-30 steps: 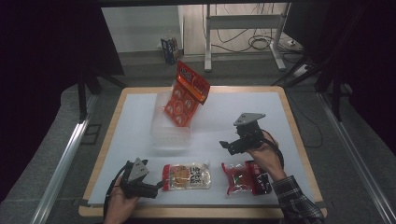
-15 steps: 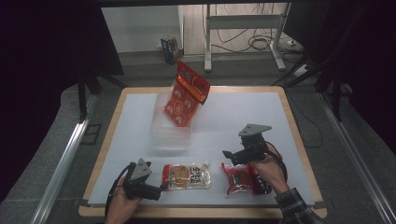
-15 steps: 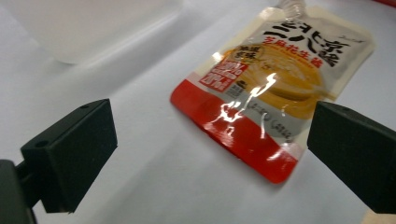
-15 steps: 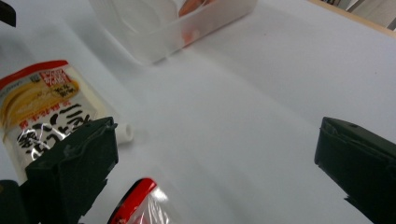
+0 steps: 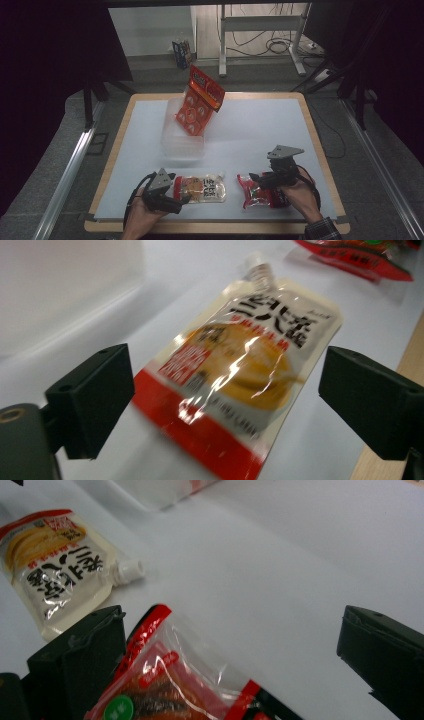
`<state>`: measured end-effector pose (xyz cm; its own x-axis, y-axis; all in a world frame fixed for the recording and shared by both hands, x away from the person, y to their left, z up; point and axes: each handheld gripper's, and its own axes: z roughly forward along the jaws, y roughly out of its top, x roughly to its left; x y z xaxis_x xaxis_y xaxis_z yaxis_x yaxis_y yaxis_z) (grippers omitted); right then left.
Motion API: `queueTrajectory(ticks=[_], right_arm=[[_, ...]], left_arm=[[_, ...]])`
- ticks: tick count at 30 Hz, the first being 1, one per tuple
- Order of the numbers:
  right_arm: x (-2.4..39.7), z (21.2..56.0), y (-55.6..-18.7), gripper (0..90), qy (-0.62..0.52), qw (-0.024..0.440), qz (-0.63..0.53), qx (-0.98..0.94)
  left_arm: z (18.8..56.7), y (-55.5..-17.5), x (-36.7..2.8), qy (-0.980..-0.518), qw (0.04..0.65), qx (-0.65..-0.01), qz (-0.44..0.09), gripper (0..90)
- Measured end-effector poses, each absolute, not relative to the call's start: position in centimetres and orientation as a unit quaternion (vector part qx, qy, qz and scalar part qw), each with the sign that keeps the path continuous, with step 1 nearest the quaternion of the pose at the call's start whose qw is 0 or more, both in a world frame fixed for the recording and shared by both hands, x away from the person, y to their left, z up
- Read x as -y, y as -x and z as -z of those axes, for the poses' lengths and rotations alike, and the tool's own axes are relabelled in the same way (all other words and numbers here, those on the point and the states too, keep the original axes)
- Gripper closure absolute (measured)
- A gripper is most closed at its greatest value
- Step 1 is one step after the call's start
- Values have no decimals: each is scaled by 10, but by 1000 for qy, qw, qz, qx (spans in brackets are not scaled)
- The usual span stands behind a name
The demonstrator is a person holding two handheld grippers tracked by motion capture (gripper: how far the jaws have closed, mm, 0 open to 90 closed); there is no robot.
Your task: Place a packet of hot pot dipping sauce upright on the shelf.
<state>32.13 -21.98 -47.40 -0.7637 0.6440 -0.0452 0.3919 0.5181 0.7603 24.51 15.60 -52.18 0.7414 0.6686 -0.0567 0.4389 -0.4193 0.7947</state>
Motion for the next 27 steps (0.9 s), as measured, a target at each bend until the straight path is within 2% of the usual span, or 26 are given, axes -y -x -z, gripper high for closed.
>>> queueTrajectory(ticks=[9, 17, 23, 27], right_arm=[[235, 477, -308, 0, -307, 165, -378, -858], [249, 481, -296, 0, -318, 182, -366, -855], [261, 484, -288, 0, -332, 188, -356, -853], [271, 486, -284, 0, -347, 187, -350, -850]], left_arm=[[519, -252, -124, -842, 437, -295, -112, 199], [515, -262, -95, -845, 457, -264, -81, 354], [513, -270, -67, -849, 469, -236, -57, 543], [515, -271, -47, -855, 466, -223, -45, 745]])
